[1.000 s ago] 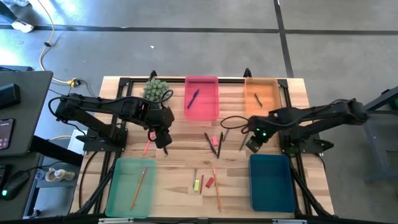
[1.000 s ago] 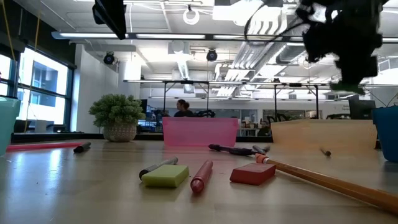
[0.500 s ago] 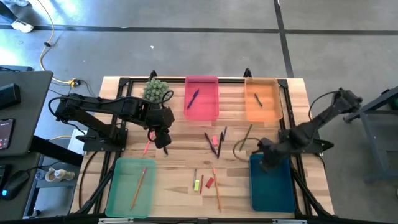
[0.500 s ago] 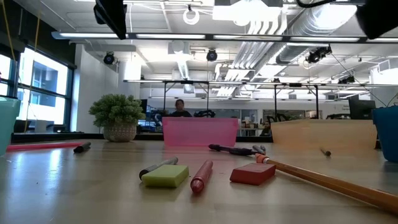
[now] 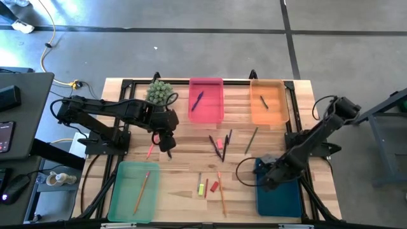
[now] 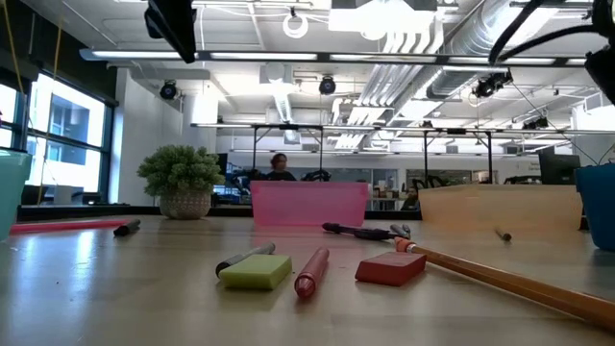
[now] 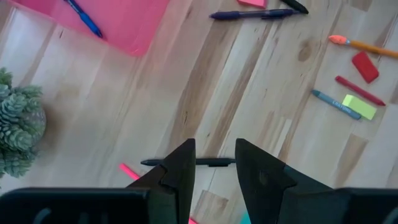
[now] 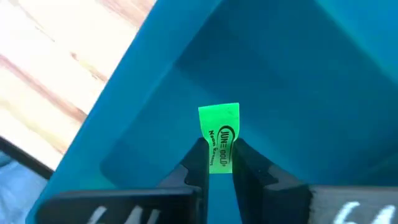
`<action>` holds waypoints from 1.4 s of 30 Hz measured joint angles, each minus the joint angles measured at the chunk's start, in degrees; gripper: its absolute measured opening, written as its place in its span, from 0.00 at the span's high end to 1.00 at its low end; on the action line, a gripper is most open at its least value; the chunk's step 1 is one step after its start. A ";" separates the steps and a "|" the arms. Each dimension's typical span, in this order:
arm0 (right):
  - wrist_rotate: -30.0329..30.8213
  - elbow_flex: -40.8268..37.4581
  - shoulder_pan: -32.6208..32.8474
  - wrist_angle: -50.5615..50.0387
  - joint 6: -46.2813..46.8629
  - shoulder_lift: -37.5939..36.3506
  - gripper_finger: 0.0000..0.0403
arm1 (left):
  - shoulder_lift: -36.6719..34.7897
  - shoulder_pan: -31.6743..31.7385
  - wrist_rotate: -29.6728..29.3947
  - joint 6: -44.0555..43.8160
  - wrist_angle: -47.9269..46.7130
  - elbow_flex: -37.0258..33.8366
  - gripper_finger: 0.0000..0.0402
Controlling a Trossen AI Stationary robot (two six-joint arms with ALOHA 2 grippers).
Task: Sort crayons/erasers/pens/pencils in bins
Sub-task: Put the green eraser into the blue bin, then put the left black pen into the red bin
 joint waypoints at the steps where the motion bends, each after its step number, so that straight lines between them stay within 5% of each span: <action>1: -0.04 0.00 0.00 0.87 0.31 0.90 0.92 | 0.00 0.00 0.01 -0.65 0.00 0.00 0.75; 16: -0.57 0.00 0.07 2.27 0.27 3.86 0.59 | 0.02 0.00 0.71 -18.30 -1.33 0.00 0.67; 22: 0.48 0.00 0.11 2.19 0.38 0.37 0.58 | 0.02 -0.26 0.73 -25.29 -5.41 0.00 0.53; 27: 7.10 0.00 -0.31 2.17 2.85 -5.39 0.59 | 0.02 -0.83 -0.08 -34.36 -5.62 -0.77 0.45; 33: 17.77 0.00 -4.07 2.15 1.09 -11.19 0.59 | 0.07 -1.95 -1.49 -37.21 0.18 -6.64 0.45; 42: 25.35 0.00 -14.45 2.66 -11.56 -16.93 0.59 | 0.07 -1.88 -1.12 -39.70 6.41 -14.46 0.48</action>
